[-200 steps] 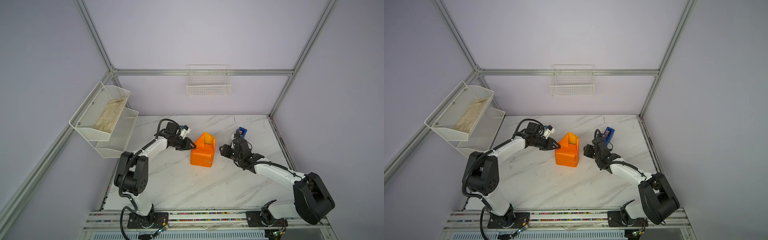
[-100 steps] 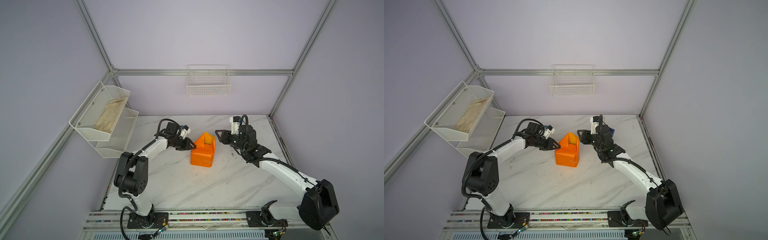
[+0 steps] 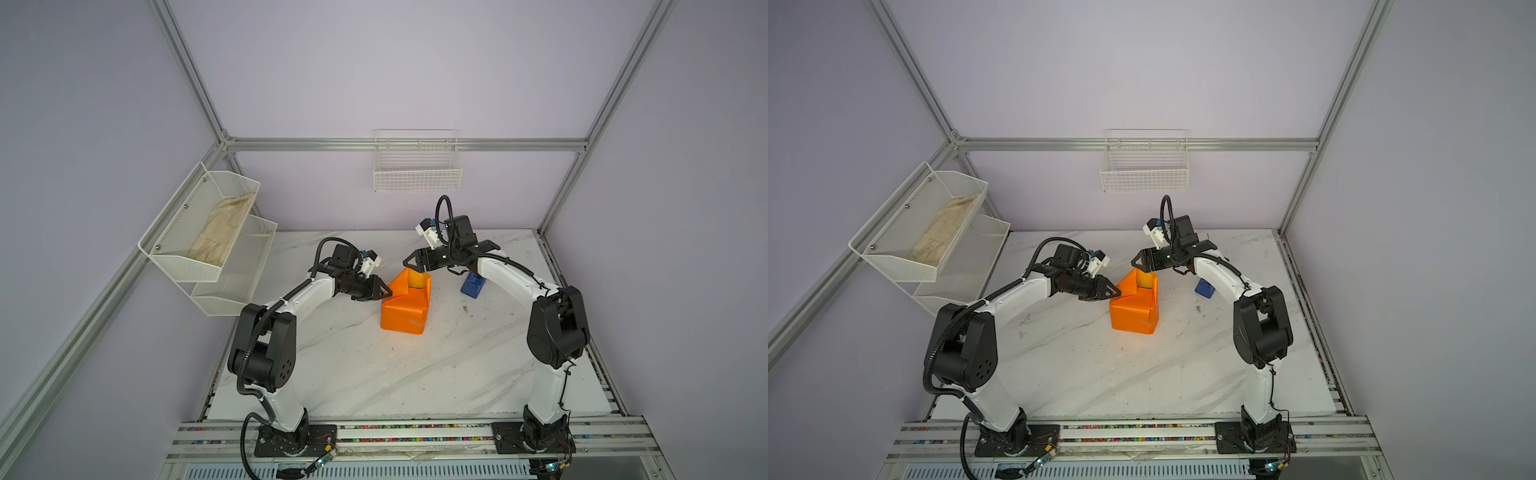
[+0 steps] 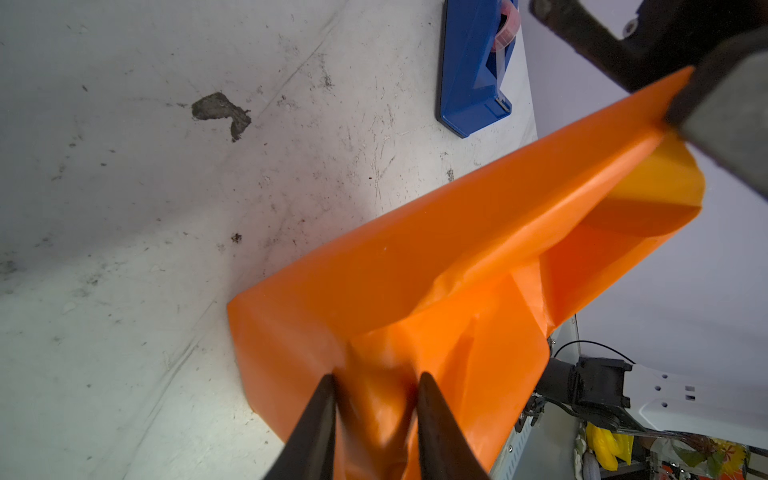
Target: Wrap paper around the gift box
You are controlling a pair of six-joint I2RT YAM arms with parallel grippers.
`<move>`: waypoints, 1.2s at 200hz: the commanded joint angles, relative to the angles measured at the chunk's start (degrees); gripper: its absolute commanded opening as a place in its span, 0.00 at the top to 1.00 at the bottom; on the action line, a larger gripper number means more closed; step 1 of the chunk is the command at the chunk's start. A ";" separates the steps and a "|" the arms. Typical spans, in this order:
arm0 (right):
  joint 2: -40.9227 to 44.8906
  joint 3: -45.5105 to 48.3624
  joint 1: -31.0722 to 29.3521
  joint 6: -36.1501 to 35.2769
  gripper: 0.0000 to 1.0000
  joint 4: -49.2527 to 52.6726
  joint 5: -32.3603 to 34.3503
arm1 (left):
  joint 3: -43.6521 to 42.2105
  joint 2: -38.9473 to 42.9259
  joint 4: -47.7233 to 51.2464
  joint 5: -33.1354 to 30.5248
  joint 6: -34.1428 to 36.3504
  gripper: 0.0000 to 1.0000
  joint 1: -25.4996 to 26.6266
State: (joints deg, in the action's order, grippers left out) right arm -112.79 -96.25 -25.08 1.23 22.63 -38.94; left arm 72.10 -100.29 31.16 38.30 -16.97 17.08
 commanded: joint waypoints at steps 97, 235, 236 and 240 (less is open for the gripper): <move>-12.96 -22.16 -3.66 -18.98 0.41 29.37 -1.04 | -2.66 -4.74 8.72 -9.04 2.64 0.72 1.96; -13.04 -28.21 -3.69 -19.96 0.84 32.39 1.43 | -2.44 -4.83 10.12 -10.46 2.65 0.73 2.07; -13.01 -28.21 -3.68 -19.96 0.84 32.39 1.51 | -2.38 -4.78 10.14 -10.50 2.65 0.73 2.07; -12.77 -28.21 -3.62 -19.91 0.84 32.39 1.73 | -2.40 -4.77 10.21 -10.53 2.59 0.73 2.08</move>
State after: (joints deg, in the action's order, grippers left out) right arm -128.60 -123.87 -28.91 -17.26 53.32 -38.79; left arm 72.53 -100.27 32.03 37.60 -16.86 17.32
